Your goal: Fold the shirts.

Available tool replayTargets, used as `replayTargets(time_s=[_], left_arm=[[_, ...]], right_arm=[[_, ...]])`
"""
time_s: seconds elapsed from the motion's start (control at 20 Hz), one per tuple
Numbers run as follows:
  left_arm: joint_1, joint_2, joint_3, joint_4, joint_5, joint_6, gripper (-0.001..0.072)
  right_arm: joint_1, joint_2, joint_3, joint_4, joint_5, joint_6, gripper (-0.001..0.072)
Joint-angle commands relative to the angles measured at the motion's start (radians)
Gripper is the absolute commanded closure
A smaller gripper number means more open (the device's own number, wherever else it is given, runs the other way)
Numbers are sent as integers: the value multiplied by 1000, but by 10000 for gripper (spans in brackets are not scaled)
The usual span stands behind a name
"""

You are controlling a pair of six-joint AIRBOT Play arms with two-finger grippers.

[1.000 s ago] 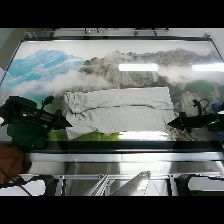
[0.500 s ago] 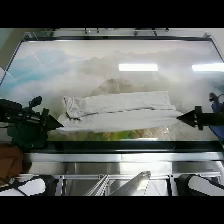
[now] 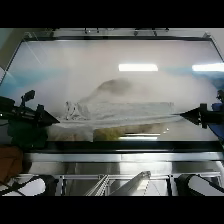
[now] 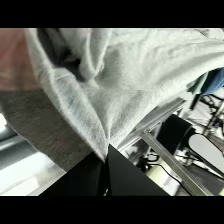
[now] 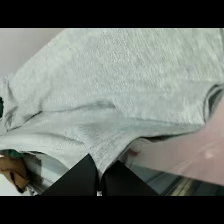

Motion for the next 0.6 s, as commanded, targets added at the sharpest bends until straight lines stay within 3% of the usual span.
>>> replayTargets(time_s=[0.0, 0.1, 0.25, 0.55], left_arm=[[-69, 2, 157, -1, -83, -2, 686], [-90, -32, 259, -1, -129, -2, 684], [-105, -164, 396, -1, -87, -18, 685], [-138, -446, 565, -2, -67, -50, 687]], right_arm=[[64, -13, 3, 79, -166, -8, 694], [68, -51, 8, 105, -242, -27, 694], [68, -140, 9, 145, -313, -95, 694], [89, -318, 8, 417, -359, -386, 693]])
